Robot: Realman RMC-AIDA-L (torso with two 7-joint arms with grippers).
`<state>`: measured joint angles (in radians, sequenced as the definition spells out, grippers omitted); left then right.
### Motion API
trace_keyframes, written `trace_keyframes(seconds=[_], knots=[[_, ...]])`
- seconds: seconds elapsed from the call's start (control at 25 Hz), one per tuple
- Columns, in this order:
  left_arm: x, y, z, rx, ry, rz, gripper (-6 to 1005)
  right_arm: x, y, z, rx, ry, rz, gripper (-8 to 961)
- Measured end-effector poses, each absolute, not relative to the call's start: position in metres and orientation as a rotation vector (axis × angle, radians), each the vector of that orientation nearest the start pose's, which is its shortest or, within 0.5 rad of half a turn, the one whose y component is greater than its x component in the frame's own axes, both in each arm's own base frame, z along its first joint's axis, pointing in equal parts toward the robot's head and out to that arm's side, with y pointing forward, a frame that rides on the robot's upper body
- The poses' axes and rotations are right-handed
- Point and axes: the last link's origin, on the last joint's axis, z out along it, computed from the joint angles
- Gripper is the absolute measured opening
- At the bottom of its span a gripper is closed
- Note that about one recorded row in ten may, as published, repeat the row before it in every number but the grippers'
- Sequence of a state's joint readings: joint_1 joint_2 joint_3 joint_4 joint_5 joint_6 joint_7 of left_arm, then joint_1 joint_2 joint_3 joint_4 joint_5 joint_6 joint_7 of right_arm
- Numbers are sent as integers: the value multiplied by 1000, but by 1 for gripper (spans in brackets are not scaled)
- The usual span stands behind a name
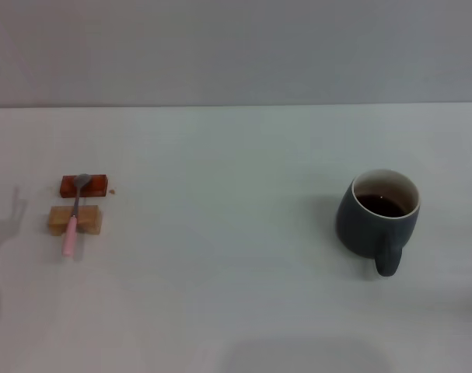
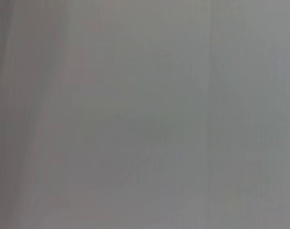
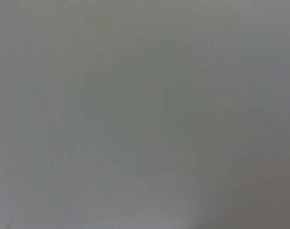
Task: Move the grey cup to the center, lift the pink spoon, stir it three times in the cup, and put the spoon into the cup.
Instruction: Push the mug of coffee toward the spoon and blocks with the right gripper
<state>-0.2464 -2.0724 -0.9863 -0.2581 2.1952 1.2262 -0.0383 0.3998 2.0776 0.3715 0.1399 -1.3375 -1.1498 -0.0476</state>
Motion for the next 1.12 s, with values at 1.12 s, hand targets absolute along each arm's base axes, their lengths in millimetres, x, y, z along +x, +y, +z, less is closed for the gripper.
trace_keyframes(seconds=[1.12], knots=[[-370,286,18,-1299,-593,-630,846,349,318,-44,-1555,719,488,-1]])
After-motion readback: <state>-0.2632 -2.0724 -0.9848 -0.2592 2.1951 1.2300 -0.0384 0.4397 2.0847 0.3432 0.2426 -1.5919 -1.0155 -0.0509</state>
